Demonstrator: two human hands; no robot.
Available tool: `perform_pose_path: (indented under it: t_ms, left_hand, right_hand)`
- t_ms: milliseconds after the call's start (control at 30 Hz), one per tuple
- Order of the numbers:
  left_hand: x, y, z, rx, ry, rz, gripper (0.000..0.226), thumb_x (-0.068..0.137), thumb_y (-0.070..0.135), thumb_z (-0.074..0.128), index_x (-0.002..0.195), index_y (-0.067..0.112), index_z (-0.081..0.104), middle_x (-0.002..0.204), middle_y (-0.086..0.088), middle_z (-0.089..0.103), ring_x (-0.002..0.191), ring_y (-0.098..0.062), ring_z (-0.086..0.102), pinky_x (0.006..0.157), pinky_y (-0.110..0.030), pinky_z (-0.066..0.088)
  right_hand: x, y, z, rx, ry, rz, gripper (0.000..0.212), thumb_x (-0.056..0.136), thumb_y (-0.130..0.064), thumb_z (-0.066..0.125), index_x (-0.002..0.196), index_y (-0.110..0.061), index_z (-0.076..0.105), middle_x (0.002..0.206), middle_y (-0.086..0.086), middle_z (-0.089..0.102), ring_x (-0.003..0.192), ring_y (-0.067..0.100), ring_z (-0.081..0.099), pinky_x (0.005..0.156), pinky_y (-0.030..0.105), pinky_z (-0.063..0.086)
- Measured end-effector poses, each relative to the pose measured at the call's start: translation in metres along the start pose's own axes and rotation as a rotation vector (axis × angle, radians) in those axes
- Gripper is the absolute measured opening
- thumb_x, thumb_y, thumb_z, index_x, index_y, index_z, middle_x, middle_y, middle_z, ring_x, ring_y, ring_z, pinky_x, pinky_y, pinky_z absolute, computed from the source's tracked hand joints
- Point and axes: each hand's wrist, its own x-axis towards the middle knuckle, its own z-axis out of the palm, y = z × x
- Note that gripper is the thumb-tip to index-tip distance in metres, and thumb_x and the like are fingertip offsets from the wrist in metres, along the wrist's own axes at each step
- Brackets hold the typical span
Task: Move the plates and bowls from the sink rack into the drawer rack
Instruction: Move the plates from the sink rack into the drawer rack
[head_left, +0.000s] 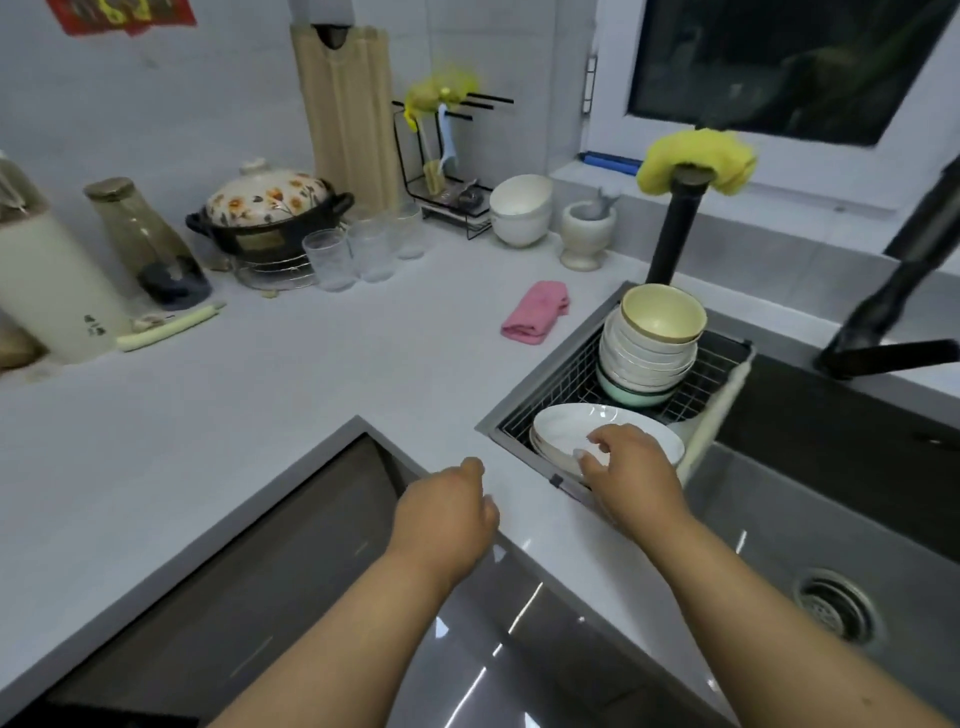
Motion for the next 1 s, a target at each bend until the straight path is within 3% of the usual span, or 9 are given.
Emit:
perform_pose_path:
  t_ms: [133,267,433,500,600,700,867,1000]
  left_hand:
    - [0.020,0.013,0.007,0.001,-0.013,0.008,0.032,0.095,0.030,0.039,0.122,0.014,0.049,0.097,-0.002,0.065,0.091,-0.024,0.060,0.074,-0.035,0.050]
    - [0.030,0.020,0.016,0.037,-0.063,-0.002,0.035,0.096,0.032,0.038,0.124,0.014,0.048,0.110,-0.003,0.062,0.100,-0.024,0.058,0.080,-0.035,0.048]
    - [0.042,0.020,0.031,0.040,-0.097,0.051,0.044,0.097,0.041,0.038,0.132,0.015,0.045,0.131,-0.003,0.051,0.120,-0.022,0.044,0.096,-0.033,0.039]
    - [0.045,0.018,0.039,0.024,-0.101,0.074,0.052,0.097,0.048,0.037,0.138,0.016,0.039,0.141,-0.003,0.042,0.130,-0.021,0.037,0.104,-0.032,0.035]
    - [0.045,0.017,0.049,0.035,-0.238,0.049,0.069,0.096,0.058,0.029,0.151,0.020,0.016,0.159,-0.007,0.011,0.147,-0.022,0.007,0.119,-0.038,0.013]
    - [0.043,0.020,0.054,0.114,-0.333,0.039,0.076,0.093,0.065,0.018,0.153,0.024,-0.002,0.161,-0.009,-0.009,0.148,-0.022,-0.012,0.121,-0.042,-0.002]
    - [0.043,0.020,0.056,0.175,-0.353,0.042,0.079,0.091,0.068,0.014,0.153,0.023,-0.009,0.160,-0.011,-0.013,0.146,-0.023,-0.018,0.120,-0.044,-0.005]
    - [0.042,0.020,0.057,0.195,-0.359,0.045,0.080,0.091,0.068,0.012,0.152,0.023,-0.012,0.159,-0.011,-0.015,0.146,-0.023,-0.020,0.120,-0.044,-0.005]
  right_hand:
    - [0.008,0.022,0.004,-0.108,-0.044,0.011,0.042,0.092,-0.039,0.054,0.127,-0.016,0.057,0.126,0.003,0.058,0.119,0.022,0.048,0.100,0.035,0.039]
    - [0.013,0.040,0.009,-0.177,-0.082,0.007,0.039,0.093,-0.041,0.052,0.125,-0.019,0.060,0.126,-0.001,0.058,0.120,0.021,0.049,0.099,0.032,0.035]
    - [0.020,0.051,0.009,-0.238,-0.120,-0.046,0.027,0.093,-0.040,0.050,0.101,-0.026,0.071,0.106,-0.003,0.065,0.105,0.021,0.055,0.090,0.032,0.037]
    - [0.022,0.054,0.010,-0.232,-0.123,-0.061,0.025,0.094,-0.041,0.050,0.099,-0.028,0.071,0.104,-0.005,0.065,0.105,0.019,0.054,0.090,0.031,0.035]
    - [0.024,0.058,0.011,-0.181,-0.123,-0.066,0.023,0.093,-0.041,0.053,0.094,-0.027,0.072,0.101,-0.006,0.066,0.103,0.018,0.054,0.091,0.031,0.032]
    - [0.026,0.060,0.011,-0.132,-0.126,-0.090,0.024,0.091,-0.040,0.057,0.085,-0.023,0.073,0.096,-0.007,0.068,0.099,0.016,0.055,0.092,0.031,0.031]
    - [0.031,0.062,0.010,-0.093,-0.101,-0.175,0.019,0.089,-0.035,0.063,0.081,-0.021,0.074,0.089,-0.006,0.068,0.092,0.014,0.056,0.092,0.029,0.031]
    - [0.036,0.064,0.011,-0.108,-0.051,-0.299,0.028,0.086,-0.020,0.068,0.060,-0.017,0.058,0.068,-0.004,0.058,0.071,0.019,0.050,0.076,0.029,0.031]
